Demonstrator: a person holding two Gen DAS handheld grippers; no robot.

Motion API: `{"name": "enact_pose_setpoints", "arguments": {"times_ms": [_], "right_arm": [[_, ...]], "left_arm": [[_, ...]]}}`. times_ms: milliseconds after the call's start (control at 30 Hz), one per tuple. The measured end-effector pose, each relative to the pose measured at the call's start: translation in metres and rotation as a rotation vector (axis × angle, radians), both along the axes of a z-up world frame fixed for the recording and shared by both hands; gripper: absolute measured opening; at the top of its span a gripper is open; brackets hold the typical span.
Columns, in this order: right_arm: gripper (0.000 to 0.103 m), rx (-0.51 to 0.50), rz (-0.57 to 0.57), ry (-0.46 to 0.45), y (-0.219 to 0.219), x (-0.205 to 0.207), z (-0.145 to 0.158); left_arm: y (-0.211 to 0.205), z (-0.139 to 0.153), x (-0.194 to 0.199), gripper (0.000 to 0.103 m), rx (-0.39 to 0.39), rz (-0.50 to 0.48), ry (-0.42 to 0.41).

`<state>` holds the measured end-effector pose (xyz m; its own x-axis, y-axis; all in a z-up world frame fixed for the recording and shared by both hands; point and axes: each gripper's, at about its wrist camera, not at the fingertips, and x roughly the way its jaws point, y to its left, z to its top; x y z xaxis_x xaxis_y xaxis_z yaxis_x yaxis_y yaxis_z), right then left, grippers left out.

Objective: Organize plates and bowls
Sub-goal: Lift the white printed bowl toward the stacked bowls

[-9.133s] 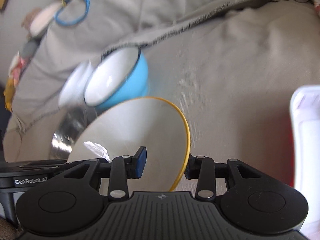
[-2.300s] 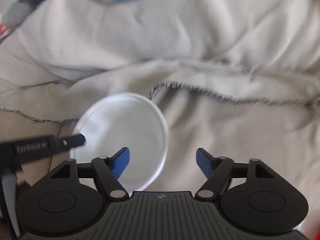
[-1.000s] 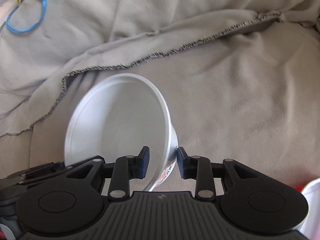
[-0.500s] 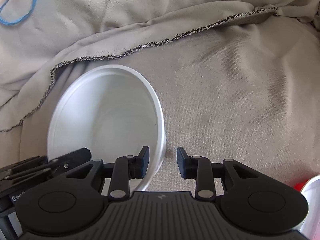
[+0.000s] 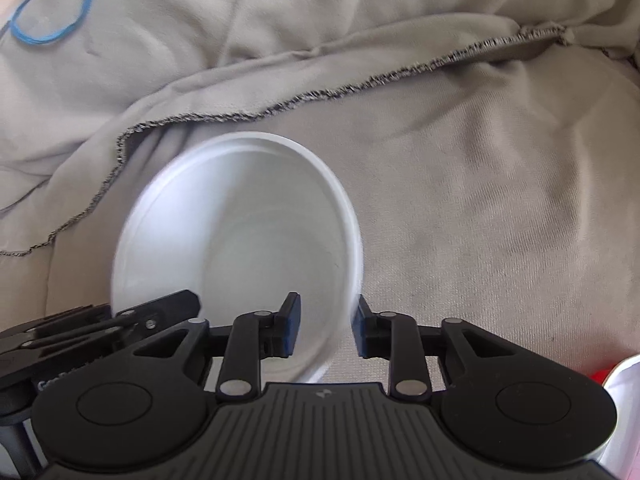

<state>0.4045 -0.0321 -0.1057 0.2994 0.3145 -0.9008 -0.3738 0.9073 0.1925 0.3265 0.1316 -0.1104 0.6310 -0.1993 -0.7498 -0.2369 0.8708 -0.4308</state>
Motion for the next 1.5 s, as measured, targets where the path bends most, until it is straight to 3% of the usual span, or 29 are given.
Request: {"name": "enact_pose_setpoints", "arguments": {"times_ms": [167, 267, 367, 467, 567, 833, 933, 1200, 1300, 1367, 1500], "right_arm": [[0.026, -0.013, 0.001, -0.098, -0.001, -0.017, 0.032], [0.026, -0.017, 0.009, -0.187, -0.007, -0.038, 0.067], [0.026, -0.031, 0.029, -0.266, -0.020, -0.066, 0.098], [0.026, -0.044, 0.039, -0.296, -0.037, -0.094, 0.116], [0.026, -0.043, 0.035, -0.270, -0.052, -0.112, 0.117], [0.027, -0.048, 0.013, -0.148, -0.085, -0.138, 0.075], [0.027, -0.045, 0.008, -0.146, -0.088, -0.144, 0.063], [0.032, -0.106, 0.028, -0.314, -0.078, -0.155, 0.081], [0.040, -0.100, 0.072, -0.401, -0.062, -0.162, 0.104], [0.053, -0.079, 0.117, -0.416, -0.045, -0.160, 0.114], [0.053, -0.069, 0.230, -0.370, 0.013, -0.151, 0.113]], "left_arm": [[-0.005, 0.031, -0.016, 0.030, 0.000, -0.017, -0.088], [-0.014, 0.066, -0.038, 0.032, 0.021, -0.073, -0.190], [-0.019, 0.089, -0.059, 0.033, 0.013, -0.154, -0.228], [-0.026, 0.101, -0.074, 0.033, -0.015, -0.229, -0.212], [-0.037, 0.101, -0.085, 0.034, -0.033, -0.260, -0.183], [-0.052, 0.049, -0.102, 0.033, -0.122, -0.288, -0.044], [-0.048, 0.048, -0.106, 0.033, -0.084, -0.255, -0.050], [-0.009, 0.062, -0.135, 0.032, -0.118, -0.187, -0.140], [0.021, 0.065, -0.159, 0.032, -0.035, -0.043, -0.159], [0.041, 0.065, -0.179, 0.032, 0.034, 0.074, -0.165], [0.074, 0.057, -0.203, 0.032, 0.055, 0.209, -0.143]]}}
